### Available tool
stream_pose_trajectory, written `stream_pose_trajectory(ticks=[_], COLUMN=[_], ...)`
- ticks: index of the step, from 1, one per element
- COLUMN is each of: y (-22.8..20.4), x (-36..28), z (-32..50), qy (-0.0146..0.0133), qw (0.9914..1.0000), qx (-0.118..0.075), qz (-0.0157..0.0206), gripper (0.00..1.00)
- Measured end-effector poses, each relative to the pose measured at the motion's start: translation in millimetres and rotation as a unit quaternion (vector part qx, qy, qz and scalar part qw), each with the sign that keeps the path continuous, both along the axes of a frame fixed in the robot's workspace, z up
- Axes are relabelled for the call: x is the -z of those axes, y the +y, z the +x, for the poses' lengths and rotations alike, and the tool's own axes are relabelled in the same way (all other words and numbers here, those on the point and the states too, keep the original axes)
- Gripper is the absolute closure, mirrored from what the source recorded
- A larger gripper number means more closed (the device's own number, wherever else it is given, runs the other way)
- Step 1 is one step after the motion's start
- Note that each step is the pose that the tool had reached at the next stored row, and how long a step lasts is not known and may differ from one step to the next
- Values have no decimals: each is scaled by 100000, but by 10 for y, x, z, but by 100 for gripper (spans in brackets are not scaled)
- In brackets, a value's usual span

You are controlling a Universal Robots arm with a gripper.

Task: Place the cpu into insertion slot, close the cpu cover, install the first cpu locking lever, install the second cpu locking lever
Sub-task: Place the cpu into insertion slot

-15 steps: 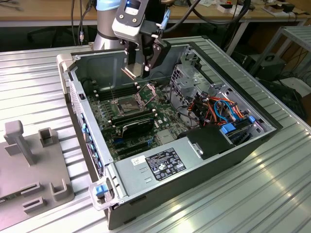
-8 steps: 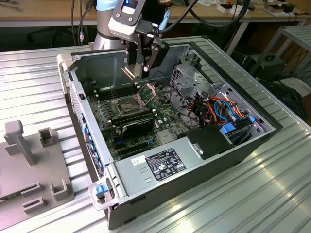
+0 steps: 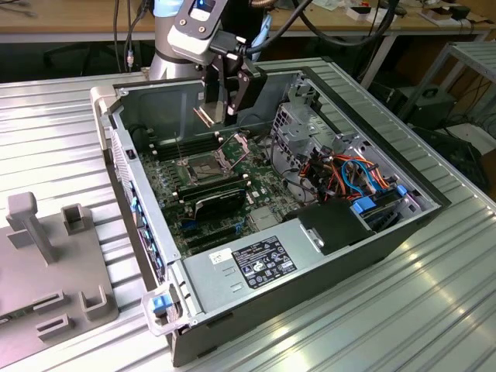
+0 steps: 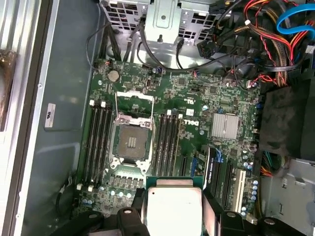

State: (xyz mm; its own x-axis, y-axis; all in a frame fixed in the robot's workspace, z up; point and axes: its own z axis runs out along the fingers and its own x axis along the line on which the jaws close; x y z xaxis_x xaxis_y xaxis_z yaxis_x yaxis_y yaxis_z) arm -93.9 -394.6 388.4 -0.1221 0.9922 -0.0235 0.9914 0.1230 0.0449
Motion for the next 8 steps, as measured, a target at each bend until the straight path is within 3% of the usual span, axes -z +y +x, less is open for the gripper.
stream_pose_trajectory(ticks=[3,8], y=[0,0], x=[1,1], z=[0,0], qy=[1,0], qw=[99989,99984], qx=[1481,1800], qz=[0,-1], gripper=[45,45])
